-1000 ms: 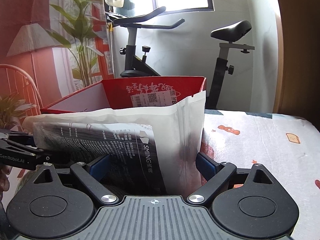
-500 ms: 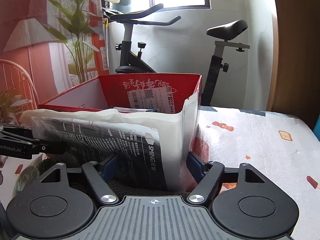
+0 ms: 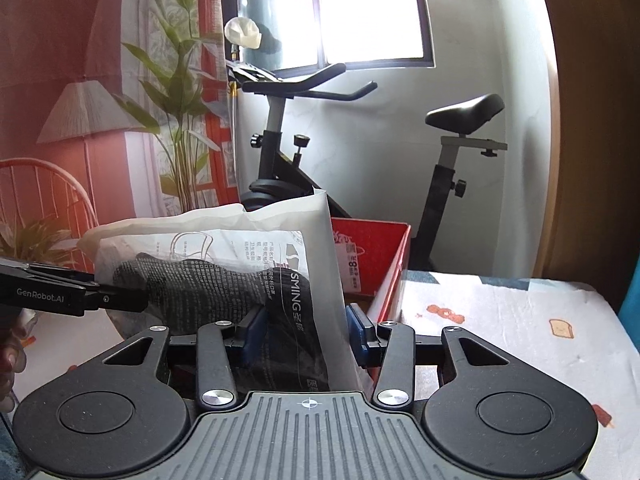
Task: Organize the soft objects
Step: 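Carry the white bag with the right tool over the red box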
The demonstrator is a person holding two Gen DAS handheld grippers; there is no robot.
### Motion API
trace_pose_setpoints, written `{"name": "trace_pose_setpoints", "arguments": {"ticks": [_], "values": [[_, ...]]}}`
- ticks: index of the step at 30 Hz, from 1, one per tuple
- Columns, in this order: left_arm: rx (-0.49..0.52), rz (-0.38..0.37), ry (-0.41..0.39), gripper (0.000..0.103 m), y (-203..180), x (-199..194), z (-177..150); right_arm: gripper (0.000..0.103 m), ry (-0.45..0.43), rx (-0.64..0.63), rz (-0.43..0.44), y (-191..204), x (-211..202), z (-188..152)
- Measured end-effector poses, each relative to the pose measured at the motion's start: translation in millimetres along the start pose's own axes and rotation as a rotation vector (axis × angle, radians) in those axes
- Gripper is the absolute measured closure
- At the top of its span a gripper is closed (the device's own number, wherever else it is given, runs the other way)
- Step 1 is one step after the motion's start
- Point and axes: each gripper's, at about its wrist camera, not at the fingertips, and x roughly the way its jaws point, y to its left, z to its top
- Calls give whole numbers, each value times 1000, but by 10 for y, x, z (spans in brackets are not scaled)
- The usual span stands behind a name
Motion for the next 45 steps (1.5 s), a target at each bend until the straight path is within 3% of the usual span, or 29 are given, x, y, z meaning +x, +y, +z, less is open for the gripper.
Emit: {"name": "trace_pose_setpoints", "arguments": {"ticks": [11, 19, 25, 31, 36, 40, 45], "values": [[32, -63, -111, 45, 88, -406, 531, 63, -74, -17, 51, 111, -176, 692], [-36, -69, -170, 45, 253, -402, 975, 63, -69, -40, 56, 62, 152, 1168], [-34, -33, -133, 45, 352, -57, 1178, 63, 52, -120, 45, 5, 637, 1348], [-51, -41, -71, 45, 446, 207, 1197, 63, 150, -73, 63, -112, 922, 1293], [-48, -41, -38, 45, 497, 418, 1184, 63, 160, -77, 38, -186, 1156, 1262], [-3, -4, -54, 45, 477, 565, 1297, 63, 164, -156, 0, -195, 1419, 1299], [18, 16, -9, 45, 541, 882, 1443, 63, 238, -233, -28, -252, 1826, 1262]]}}
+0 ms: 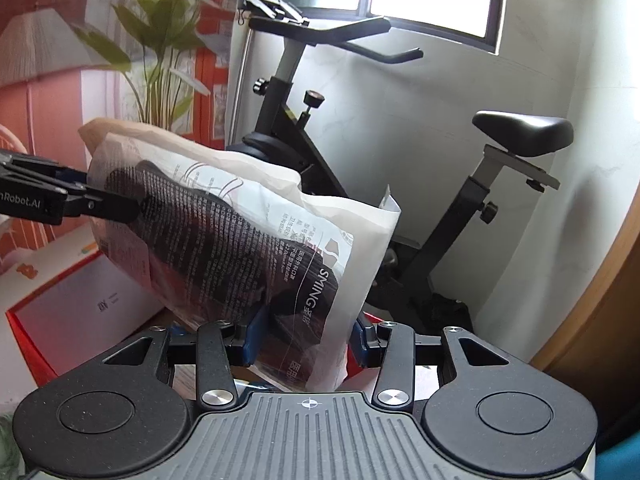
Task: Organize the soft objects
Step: 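Carry the white bag with the right tool over the red box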
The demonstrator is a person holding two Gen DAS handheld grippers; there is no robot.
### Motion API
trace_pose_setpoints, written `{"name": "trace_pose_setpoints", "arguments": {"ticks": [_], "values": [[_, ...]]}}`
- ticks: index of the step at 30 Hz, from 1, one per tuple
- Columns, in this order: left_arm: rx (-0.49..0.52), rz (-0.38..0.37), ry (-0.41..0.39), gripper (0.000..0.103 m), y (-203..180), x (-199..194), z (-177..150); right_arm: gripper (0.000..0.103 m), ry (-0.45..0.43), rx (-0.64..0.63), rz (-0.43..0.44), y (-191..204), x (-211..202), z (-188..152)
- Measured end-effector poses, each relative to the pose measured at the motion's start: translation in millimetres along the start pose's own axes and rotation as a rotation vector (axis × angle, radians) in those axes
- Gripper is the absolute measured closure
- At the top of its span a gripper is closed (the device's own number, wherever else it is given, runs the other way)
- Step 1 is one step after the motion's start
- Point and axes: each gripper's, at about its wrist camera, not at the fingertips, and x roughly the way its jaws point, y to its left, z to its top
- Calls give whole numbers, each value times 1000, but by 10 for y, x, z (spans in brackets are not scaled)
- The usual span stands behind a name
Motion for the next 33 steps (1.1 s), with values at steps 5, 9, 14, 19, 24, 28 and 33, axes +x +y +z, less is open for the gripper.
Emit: {"name": "trace_pose_setpoints", "arguments": {"ticks": [5, 9, 14, 19, 24, 28, 33], "values": [[56, 14, 20, 53, -4, 223, 59, 63, 70, -65, -13, 6, 294, -58], [86, -17, 28, 64, 4, 232, 73, 64, 63, -62, -50, -49, 328, -113], [53, -109, 83, 66, 127, 278, 93, 64, 54, -54, -52, -138, 307, -162], [-7, -109, 150, 66, 251, 470, 53, 65, 86, -88, -56, -45, 417, -142], [-71, -99, 197, 66, 346, 607, 7, 65, 147, -61, -54, -72, 577, -116], [-50, -58, 262, 66, 272, 707, -22, 65, 195, -24, -38, -126, 695, -155], [-4, 6, 317, 66, 166, 850, -73, 53, 184, 29, -44, -192, 679, -193]]}}
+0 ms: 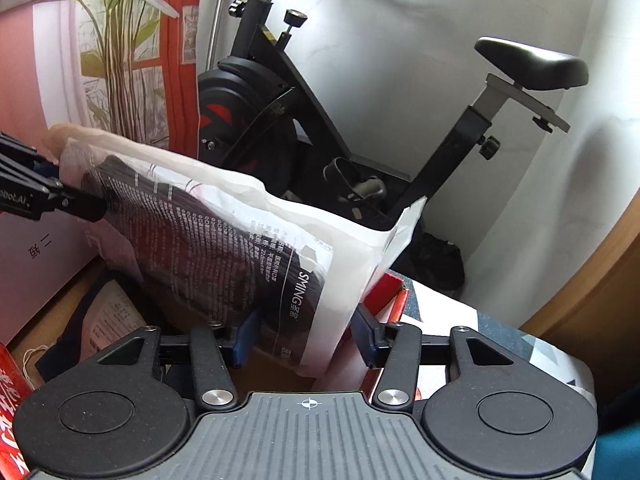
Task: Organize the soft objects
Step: 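Carry the white bag with the right tool over the red box, then lower the white bag into the box and open the right tool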
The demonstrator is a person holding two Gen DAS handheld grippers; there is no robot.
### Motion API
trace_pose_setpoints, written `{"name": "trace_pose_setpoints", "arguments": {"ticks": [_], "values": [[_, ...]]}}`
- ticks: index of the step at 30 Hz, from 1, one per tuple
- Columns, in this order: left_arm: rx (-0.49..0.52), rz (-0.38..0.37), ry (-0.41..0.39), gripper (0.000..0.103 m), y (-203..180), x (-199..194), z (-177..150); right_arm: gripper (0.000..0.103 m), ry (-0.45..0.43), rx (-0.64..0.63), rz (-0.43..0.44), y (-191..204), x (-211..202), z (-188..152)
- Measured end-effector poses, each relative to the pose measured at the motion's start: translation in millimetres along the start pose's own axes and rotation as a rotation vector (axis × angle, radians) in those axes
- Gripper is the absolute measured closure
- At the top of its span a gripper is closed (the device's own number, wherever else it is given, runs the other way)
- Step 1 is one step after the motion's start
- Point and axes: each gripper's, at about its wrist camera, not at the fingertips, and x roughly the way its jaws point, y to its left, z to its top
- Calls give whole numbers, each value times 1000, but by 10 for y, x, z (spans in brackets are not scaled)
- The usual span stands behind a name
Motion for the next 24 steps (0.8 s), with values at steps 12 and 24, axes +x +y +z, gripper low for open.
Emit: {"name": "trace_pose_setpoints", "arguments": {"ticks": [12, 24], "values": [[-28, 79, 67, 68, 47, 135, 29, 52, -203, 57, -26, -79, -391, 302], [-35, 73, 68, 68, 64, 141, 26, 84, -96, 133, 27, -175, -98, 170]]}}
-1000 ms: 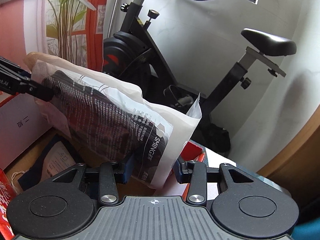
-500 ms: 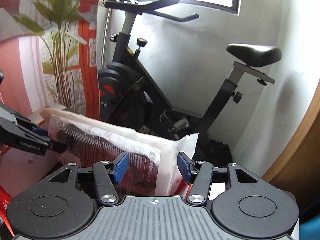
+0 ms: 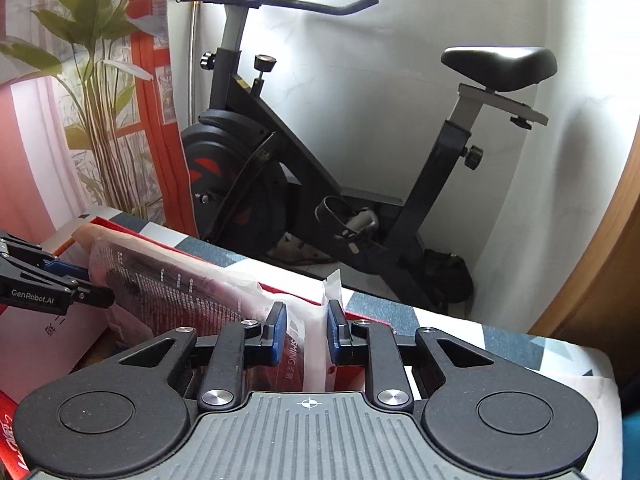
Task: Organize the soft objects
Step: 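Lower the white bag into the box and open the right tool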
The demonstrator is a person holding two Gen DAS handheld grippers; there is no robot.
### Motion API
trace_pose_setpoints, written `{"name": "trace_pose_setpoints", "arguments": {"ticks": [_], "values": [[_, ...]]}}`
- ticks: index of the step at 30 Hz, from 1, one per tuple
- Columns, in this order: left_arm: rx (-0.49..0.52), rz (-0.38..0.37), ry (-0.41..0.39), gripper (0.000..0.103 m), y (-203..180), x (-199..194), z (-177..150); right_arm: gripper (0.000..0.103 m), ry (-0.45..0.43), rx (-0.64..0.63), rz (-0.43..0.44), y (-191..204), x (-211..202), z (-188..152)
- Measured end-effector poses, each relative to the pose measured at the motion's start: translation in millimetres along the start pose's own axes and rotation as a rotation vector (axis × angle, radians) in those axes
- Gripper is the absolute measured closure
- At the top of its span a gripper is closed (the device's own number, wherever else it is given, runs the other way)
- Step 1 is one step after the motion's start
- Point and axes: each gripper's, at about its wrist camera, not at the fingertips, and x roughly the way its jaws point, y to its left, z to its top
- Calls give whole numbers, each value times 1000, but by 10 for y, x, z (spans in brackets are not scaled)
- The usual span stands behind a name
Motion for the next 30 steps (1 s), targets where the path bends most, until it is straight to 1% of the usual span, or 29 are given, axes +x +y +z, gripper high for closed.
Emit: {"name": "trace_pose_setpoints", "arguments": {"ticks": [7, 11, 14, 16, 18, 20, 21, 22, 23, 24, 25, 26, 28, 29, 30], "values": [[-18, -5, -5, 67, 27, 1, 1, 85, 38, -17, -28, 101, 109, -102], [-19, -15, -53, 67, 51, -165, -20, 85, 34, 1, -39, 106, 104, -121], [-15, -9, -91, 67, 63, -309, -23, 79, 43, 3, -60, 135, 65, -86], [-14, -4, -120, 66, 59, -412, -12, 72, 34, -10, -72, 172, -5, -69], [-9, 2, -145, 62, 44, -502, -12, 69, 25, -2, -81, 201, -105, -51], [2, 26, -170, 47, 10, -602, -20, 61, 18, 5, -83, 225, -201, -40], [7, 33, -180, 44, -6, -641, -29, 53, 11, 6, -89, 243, -260, -31], [13, 41, -191, 39, -23, -689, -30, 41, 4, 7, -92, 260, -316, -29], [15, 47, -198, 33, -40, -728, -40, 35, -7, 11, -95, 277, -383, -29], [17, 49, -210, 30, -62, -784, -50, 28, -13, 18, -98, 295, -440, -32], [19, 49, -221, 22, -81, -841, -64, 21, -17, 26, -97, 312, -513, -36], [21, 51, -232, 14, -98, -899, -91, 17, -19, 35, -97, 326, -574, -41], [32, 61, -254, 7, -142, -1014, -137, 3, -33, 53, -100, 357, -726, -60], [42, 66, -270, 5, -153, -1091, -174, 0, -44, 62, -99, 372, -811, -69], [51, 73, -285, 4, -176, -1154, -203, 0, -60, 73, -93, 385, -896, -81]]}}
